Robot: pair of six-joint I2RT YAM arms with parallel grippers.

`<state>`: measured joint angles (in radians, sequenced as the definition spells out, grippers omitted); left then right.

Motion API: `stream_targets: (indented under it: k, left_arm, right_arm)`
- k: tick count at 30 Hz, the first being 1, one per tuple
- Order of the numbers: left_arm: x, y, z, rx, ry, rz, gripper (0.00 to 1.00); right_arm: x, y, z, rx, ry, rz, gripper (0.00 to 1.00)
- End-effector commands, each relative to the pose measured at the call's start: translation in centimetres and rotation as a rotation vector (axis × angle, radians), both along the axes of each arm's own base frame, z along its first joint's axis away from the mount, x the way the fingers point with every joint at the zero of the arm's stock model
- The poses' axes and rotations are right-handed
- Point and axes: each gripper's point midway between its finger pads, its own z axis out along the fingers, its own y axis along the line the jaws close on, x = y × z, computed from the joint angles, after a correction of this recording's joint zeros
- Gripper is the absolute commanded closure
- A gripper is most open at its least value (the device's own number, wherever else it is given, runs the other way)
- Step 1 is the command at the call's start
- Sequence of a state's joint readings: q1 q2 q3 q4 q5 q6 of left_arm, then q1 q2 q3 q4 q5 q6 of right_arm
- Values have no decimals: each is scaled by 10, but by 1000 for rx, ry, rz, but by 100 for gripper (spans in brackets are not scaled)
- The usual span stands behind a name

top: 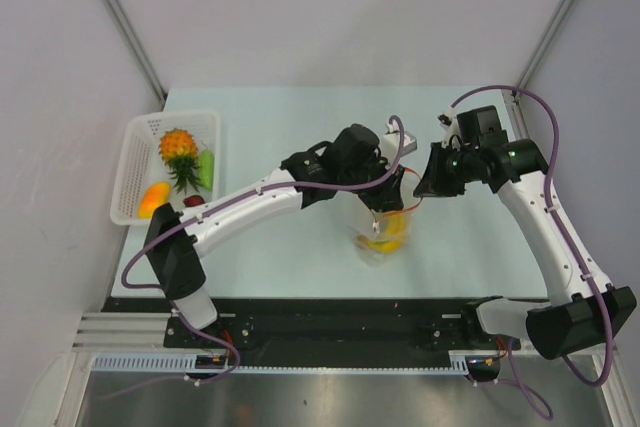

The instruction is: Open the zip-top bag and remove the fake food

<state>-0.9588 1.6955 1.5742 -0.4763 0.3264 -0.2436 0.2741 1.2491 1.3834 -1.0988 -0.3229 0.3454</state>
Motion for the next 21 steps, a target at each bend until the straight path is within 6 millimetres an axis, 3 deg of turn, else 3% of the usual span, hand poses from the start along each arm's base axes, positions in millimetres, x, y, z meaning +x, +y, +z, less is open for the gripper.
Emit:
stream_targets:
  k: [1, 7, 12, 13, 21]
  left_arm:
    - [16, 4, 5, 49, -107, -2, 76]
    - [28, 0, -19, 129, -134, -17, 77]
    - [36, -9, -30, 168, -69, 30, 77]
    - [39, -13, -23, 156, -65, 44, 78]
    - [45, -12, -61, 232, 7, 115, 76]
  right_arm:
    - [5, 9, 29, 61, -98, 14, 100]
    - [5, 12, 29, 77, -92, 26, 100]
    - [3, 13, 26, 79, -80, 34, 100]
    - [2, 13, 24, 78, -75, 35, 100]
    - [2, 13, 24, 79, -77, 28, 100]
